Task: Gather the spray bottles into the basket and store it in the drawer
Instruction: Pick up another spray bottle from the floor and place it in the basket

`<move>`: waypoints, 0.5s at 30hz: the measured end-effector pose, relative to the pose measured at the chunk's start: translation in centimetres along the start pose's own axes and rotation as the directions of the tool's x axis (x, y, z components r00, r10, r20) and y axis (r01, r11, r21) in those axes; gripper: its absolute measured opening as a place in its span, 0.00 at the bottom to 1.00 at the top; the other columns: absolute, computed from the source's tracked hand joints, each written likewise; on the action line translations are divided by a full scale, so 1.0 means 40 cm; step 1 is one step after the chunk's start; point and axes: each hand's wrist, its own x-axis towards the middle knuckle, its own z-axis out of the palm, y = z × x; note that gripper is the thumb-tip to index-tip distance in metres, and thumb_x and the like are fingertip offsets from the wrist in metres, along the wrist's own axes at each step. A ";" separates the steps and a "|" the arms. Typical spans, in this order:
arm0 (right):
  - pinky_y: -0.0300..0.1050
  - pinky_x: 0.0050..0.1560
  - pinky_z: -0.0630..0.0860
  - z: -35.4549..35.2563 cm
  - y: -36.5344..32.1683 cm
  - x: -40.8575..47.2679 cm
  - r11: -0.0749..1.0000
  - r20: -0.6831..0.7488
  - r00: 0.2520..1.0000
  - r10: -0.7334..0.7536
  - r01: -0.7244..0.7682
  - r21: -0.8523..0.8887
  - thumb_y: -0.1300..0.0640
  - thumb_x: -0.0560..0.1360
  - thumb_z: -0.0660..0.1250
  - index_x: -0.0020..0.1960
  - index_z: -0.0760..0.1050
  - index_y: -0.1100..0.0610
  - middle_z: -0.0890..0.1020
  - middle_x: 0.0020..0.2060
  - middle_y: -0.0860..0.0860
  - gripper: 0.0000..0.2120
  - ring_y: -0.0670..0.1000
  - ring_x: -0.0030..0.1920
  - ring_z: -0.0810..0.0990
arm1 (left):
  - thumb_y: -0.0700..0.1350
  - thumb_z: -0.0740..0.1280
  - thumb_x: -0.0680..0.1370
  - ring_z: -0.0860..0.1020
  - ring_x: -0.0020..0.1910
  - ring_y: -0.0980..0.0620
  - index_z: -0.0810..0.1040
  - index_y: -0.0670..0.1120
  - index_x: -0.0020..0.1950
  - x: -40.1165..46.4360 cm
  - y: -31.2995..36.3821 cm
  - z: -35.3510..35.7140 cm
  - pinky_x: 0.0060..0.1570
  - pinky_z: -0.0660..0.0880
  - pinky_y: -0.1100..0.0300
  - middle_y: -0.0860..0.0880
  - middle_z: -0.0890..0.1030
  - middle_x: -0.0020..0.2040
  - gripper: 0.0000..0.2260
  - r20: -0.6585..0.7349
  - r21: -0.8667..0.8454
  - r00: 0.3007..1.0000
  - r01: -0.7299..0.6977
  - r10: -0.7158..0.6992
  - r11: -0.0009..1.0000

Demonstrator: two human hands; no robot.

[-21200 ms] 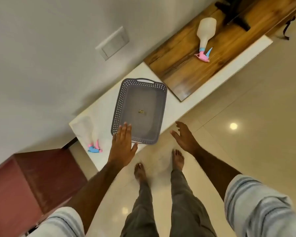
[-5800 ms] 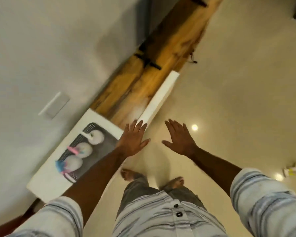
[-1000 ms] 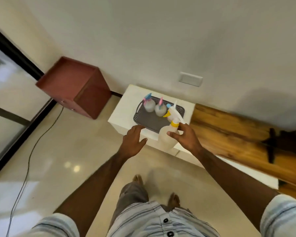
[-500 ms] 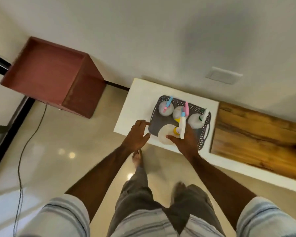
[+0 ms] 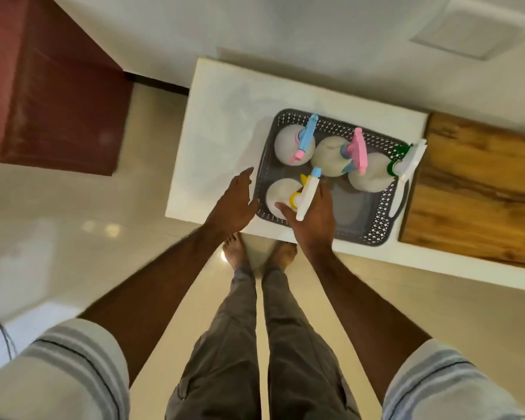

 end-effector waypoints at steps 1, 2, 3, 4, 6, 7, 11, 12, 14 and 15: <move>0.53 0.50 0.80 0.015 0.004 0.004 1.000 -0.003 1.000 -0.003 0.003 -0.011 0.47 0.64 0.81 0.65 0.69 0.61 0.79 0.56 0.60 0.38 0.62 0.57 0.79 | 0.46 0.66 0.81 0.67 0.75 0.44 0.55 0.44 0.80 0.007 -0.004 0.005 0.69 0.71 0.43 0.42 0.64 0.77 0.32 -0.014 0.003 1.000 0.004 -0.004 1.000; 0.53 0.49 0.80 0.026 0.004 0.008 1.000 0.001 1.000 -0.005 0.005 -0.019 0.46 0.64 0.81 0.65 0.70 0.61 0.79 0.56 0.60 0.37 0.62 0.56 0.79 | 0.46 0.67 0.80 0.68 0.74 0.45 0.56 0.44 0.80 0.013 -0.007 0.008 0.68 0.72 0.44 0.42 0.65 0.77 0.32 -0.028 0.008 1.000 0.007 -0.007 1.000; 0.54 0.47 0.81 0.037 0.004 0.012 0.999 0.008 1.000 -0.008 0.009 -0.031 0.46 0.64 0.81 0.64 0.71 0.61 0.79 0.55 0.59 0.36 0.61 0.55 0.79 | 0.46 0.67 0.80 0.69 0.73 0.45 0.56 0.44 0.80 0.017 -0.008 0.010 0.68 0.73 0.44 0.42 0.66 0.76 0.31 -0.035 0.011 0.999 0.007 -0.007 1.000; 0.53 0.45 0.81 0.045 0.002 0.016 0.999 0.013 1.000 -0.017 0.018 -0.048 0.45 0.64 0.81 0.62 0.71 0.60 0.79 0.54 0.58 0.35 0.60 0.54 0.79 | 0.46 0.67 0.80 0.70 0.72 0.45 0.57 0.44 0.79 0.020 -0.006 0.012 0.67 0.74 0.44 0.42 0.67 0.76 0.31 -0.035 0.014 0.999 0.005 -0.004 1.000; 0.52 0.42 0.81 0.060 -0.002 0.022 0.997 0.025 0.999 -0.024 0.026 -0.068 0.44 0.64 0.80 0.60 0.72 0.57 0.79 0.53 0.55 0.32 0.57 0.54 0.78 | 0.44 0.67 0.80 0.71 0.71 0.45 0.58 0.45 0.79 0.024 -0.003 0.016 0.66 0.74 0.44 0.43 0.68 0.75 0.30 -0.025 0.023 1.000 -0.006 0.007 1.000; 0.49 0.42 0.80 0.065 -0.004 0.023 0.997 0.030 0.999 -0.020 0.022 -0.070 0.44 0.64 0.80 0.59 0.72 0.57 0.79 0.53 0.55 0.32 0.56 0.53 0.78 | 0.43 0.67 0.80 0.71 0.71 0.44 0.59 0.45 0.79 0.024 -0.002 0.019 0.66 0.75 0.43 0.43 0.69 0.75 0.29 -0.021 0.026 1.000 -0.017 0.018 1.000; 0.42 0.42 0.74 0.072 0.002 0.023 0.997 0.051 0.999 0.002 0.002 -0.078 0.45 0.63 0.81 0.59 0.71 0.56 0.78 0.53 0.54 0.33 0.54 0.53 0.76 | 0.44 0.67 0.80 0.72 0.70 0.44 0.59 0.46 0.78 0.026 0.002 0.023 0.66 0.75 0.44 0.43 0.69 0.75 0.29 -0.015 0.022 1.000 -0.026 0.026 0.999; 0.42 0.44 0.75 0.070 0.006 0.024 0.998 0.072 0.997 0.014 -0.010 -0.061 0.46 0.62 0.82 0.59 0.71 0.56 0.78 0.54 0.54 0.33 0.54 0.54 0.76 | 0.45 0.67 0.80 0.72 0.70 0.44 0.59 0.46 0.78 0.026 0.001 0.022 0.67 0.74 0.44 0.44 0.69 0.75 0.29 -0.009 0.033 1.000 -0.019 0.019 0.999; 0.44 0.46 0.77 0.058 0.016 0.020 0.999 0.121 0.992 0.047 -0.046 -0.013 0.48 0.62 0.82 0.59 0.71 0.56 0.77 0.55 0.53 0.32 0.53 0.55 0.75 | 0.48 0.66 0.80 0.72 0.70 0.44 0.58 0.47 0.79 0.019 -0.002 0.020 0.68 0.73 0.43 0.44 0.69 0.75 0.29 0.009 0.129 1.000 -0.007 0.005 0.992; 0.45 0.48 0.78 0.046 0.021 0.010 0.998 0.147 0.987 0.063 -0.064 0.002 0.49 0.63 0.82 0.60 0.71 0.56 0.76 0.56 0.53 0.32 0.53 0.56 0.75 | 0.50 0.66 0.80 0.73 0.70 0.43 0.57 0.47 0.79 0.012 -0.004 0.017 0.68 0.73 0.43 0.44 0.69 0.75 0.30 0.018 0.221 1.000 -0.004 0.000 0.975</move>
